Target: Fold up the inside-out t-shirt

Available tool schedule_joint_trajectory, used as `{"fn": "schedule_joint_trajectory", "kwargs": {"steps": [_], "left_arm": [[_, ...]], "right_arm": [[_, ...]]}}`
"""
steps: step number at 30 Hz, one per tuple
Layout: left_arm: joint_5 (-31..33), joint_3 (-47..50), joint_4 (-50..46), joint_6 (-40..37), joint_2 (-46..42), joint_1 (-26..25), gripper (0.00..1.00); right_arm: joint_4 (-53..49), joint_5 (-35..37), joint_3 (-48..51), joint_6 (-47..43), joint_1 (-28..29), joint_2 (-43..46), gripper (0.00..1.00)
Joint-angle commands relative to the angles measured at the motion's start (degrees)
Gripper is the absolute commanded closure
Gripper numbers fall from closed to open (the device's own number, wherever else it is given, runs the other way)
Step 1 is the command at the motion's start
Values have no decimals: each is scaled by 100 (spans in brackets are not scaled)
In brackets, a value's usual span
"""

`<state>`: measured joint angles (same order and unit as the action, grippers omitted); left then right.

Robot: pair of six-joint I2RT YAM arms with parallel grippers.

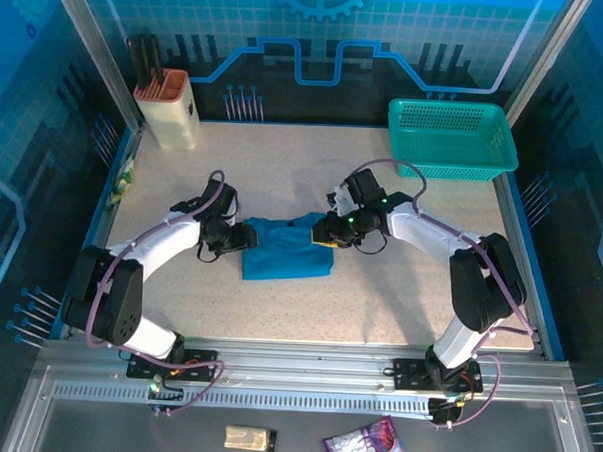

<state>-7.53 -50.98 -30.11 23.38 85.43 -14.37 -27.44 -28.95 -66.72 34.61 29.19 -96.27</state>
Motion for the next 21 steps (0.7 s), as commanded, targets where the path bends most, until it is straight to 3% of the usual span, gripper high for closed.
{"fn": "schedule_joint_trajectory", "kwargs": {"steps": [1,7,12,21], "left_arm": [[-263,28,79,-228,269,60,46],[-730,-129,459,-300,872,139,63],[-70,-405,218,-381,1032,309,88],[730,-1088,-200,-974,1567,1419,90]], "right_arm": [[-321,52,-53,-156,-36,294,68],[-336,110,53,-121,-45,512,68],[-369,170,144,-117,-71,674,68],[-489,15,280,-259,-292,759,68]]}}
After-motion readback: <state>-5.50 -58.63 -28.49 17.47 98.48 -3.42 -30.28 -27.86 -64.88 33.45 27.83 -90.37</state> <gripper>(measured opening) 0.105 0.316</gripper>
